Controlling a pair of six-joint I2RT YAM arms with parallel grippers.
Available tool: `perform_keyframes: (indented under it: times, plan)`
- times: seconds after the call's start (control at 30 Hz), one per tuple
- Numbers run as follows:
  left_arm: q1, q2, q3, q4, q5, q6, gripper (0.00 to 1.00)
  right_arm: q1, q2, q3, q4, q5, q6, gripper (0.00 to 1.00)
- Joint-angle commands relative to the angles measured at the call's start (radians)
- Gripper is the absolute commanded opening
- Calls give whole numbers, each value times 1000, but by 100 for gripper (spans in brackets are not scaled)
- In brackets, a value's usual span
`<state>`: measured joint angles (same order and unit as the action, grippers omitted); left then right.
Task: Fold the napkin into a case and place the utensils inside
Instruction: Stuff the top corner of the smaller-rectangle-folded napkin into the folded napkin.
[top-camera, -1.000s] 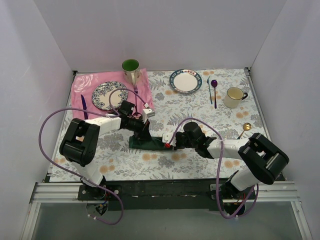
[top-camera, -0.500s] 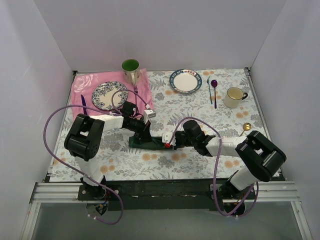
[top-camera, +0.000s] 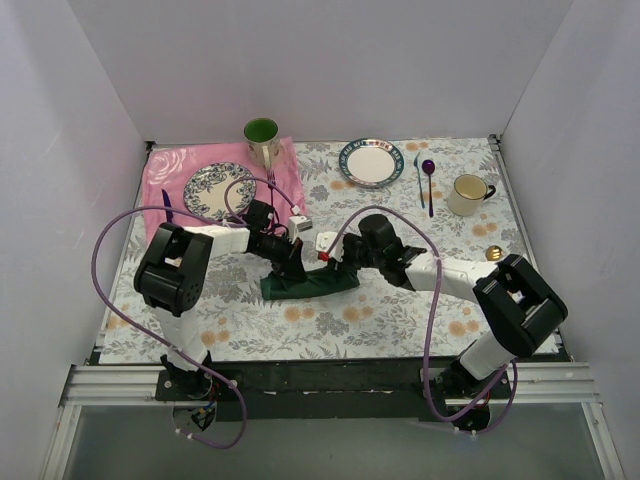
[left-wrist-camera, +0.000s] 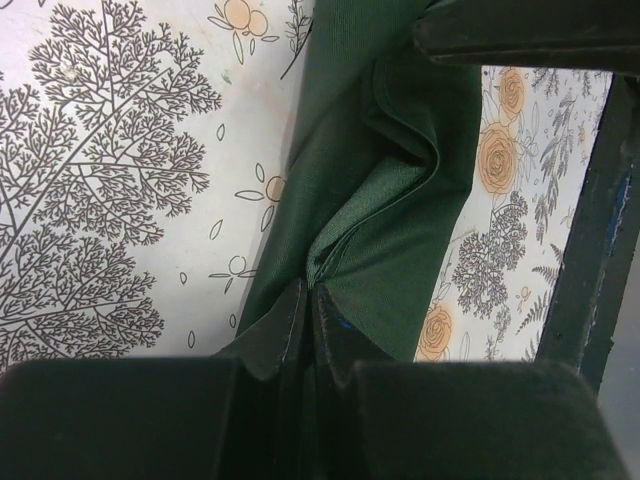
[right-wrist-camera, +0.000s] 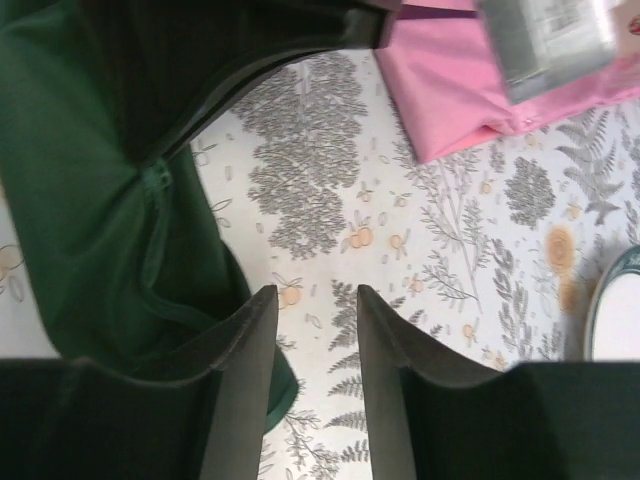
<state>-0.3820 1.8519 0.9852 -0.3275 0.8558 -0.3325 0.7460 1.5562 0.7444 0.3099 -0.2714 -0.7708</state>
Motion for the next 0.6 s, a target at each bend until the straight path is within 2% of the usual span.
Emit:
perform_keyframes:
  times: [0.0, 0.03, 0.1, 0.2, 0.27, 0.33, 0.57]
  plan:
    - [-6, 50, -3, -25, -73, -5, 0, -5, -1, 70, -83, 84, 67, 49]
    - [-6, 56, 0, -28, -75, -7, 0, -5, -1, 75, -87, 121, 74, 53]
    - [-5, 61, 6, -31, -80, -7, 0, -7, -4, 108, -112, 144, 99, 54]
    - [-6, 67, 7, -33, -80, -10, 0, -5, -27, 148, -199, 144, 142, 62]
    - [-6, 72, 9, -36, -81, -14, 0, -5, -42, 148, -244, 132, 159, 77]
    - [-6, 75, 7, -39, -83, -17, 0, -1, -61, 136, -261, 136, 163, 85]
    - [-5, 81, 9, -41, -83, -23, 0, 36, -22, 125, -246, 210, 172, 87]
